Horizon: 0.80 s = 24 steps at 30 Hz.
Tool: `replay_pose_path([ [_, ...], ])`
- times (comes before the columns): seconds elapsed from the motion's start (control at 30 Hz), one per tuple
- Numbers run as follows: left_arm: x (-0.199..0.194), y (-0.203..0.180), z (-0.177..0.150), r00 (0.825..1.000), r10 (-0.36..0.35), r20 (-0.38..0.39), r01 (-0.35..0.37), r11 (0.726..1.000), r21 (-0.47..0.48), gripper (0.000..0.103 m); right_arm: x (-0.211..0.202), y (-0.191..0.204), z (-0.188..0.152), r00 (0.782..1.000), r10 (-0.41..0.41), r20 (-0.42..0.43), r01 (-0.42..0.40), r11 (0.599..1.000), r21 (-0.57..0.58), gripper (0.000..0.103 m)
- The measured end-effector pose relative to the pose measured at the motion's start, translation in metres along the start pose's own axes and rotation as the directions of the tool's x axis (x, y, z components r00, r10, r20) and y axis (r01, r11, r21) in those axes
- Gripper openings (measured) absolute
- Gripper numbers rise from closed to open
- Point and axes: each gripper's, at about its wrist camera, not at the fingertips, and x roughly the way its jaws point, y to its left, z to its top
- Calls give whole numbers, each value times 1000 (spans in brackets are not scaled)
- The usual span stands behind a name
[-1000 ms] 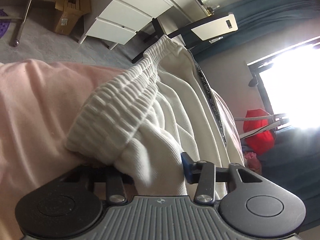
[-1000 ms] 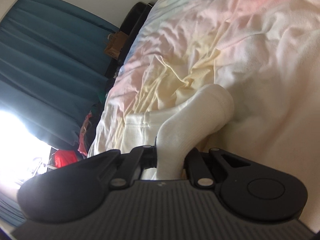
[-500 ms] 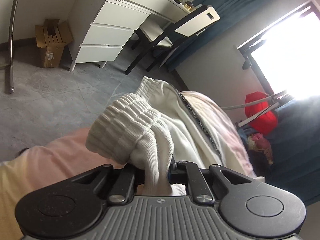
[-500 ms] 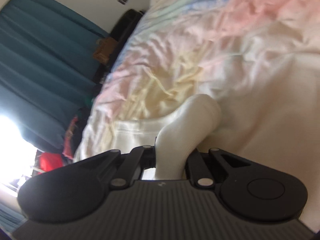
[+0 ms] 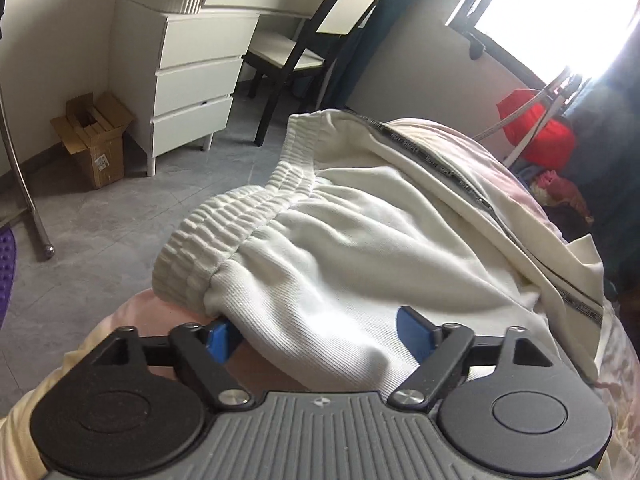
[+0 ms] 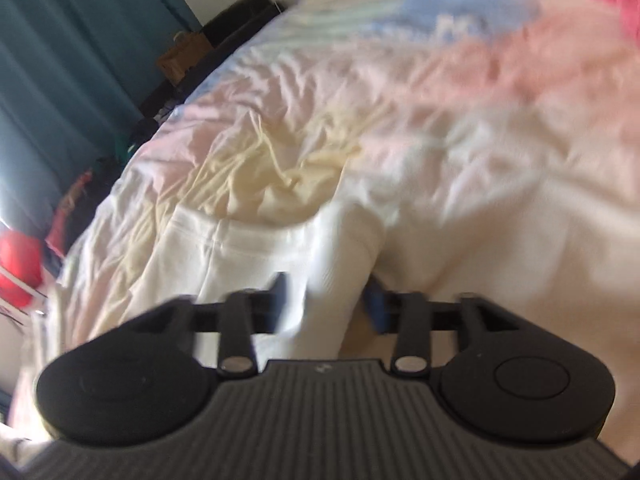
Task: Fold clothes
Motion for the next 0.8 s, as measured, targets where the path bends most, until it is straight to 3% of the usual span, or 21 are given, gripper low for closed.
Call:
replay_pose_path([
  [0.03,-7,-5,-1,1000,-10,21,9,1000,26,94,-8,3,3,999,-8,41,9,1000,-28,83],
  [0.07,-15,-10,-3,999,-20,42,18,998,52,99,-20,7,6,996,0,87,5,998,-65,89],
  [0.17,-46,-36,-10,984,-68,163,39,983,177,102,-50,24,16,982,109,157,-77,978,-196,87],
  [0.27,-72,-74,-24,958,-147,246,59,941,333,103,-91,46,14,942,279,187,-205,919,-336,87],
  [0.33,-84,-102,-37,943,-213,256,92,906,413,103,-115,58,8,911,375,171,-284,871,-400,87],
  [0.47,-101,-154,-69,911,-330,248,159,834,528,103,-156,69,-12,825,563,53,-484,751,-449,87],
  [0.6,-103,-197,-99,890,-391,235,196,792,578,103,-187,79,-47,787,617,-10,-535,674,-510,87],
  [0.8,-88,-237,-130,873,-441,208,243,763,599,103,-202,95,-98,767,640,-56,-542,597,-591,87],
])
